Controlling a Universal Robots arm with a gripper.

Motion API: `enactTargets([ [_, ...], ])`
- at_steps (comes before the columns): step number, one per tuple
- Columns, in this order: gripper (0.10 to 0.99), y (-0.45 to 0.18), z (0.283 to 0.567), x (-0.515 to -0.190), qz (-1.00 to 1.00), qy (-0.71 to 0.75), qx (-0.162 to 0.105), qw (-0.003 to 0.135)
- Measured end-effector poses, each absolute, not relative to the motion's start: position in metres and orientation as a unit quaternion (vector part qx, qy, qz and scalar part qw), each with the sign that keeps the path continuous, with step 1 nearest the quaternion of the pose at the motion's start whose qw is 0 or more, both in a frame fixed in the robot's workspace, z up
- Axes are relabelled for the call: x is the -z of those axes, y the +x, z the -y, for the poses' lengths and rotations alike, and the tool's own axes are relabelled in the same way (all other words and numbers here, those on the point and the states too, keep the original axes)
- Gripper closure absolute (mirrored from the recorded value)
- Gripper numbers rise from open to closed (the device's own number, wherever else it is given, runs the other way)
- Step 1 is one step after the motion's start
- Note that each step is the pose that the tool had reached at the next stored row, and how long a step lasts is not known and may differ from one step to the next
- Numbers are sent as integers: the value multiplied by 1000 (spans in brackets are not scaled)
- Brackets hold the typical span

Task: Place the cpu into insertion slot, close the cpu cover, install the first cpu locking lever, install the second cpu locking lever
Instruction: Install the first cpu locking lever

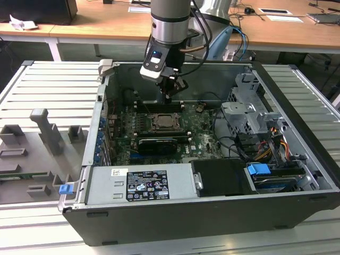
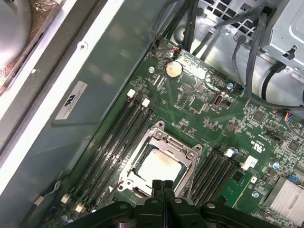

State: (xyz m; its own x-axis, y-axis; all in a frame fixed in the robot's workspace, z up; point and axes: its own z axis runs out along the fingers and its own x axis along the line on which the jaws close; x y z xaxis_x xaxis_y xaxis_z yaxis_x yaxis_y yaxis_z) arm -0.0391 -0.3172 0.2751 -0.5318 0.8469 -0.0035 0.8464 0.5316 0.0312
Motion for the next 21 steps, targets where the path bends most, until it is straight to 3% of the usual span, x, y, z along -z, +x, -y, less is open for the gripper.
enactTargets([
  [21, 980, -39, 317, -275, -896, 444, -13, 9],
])
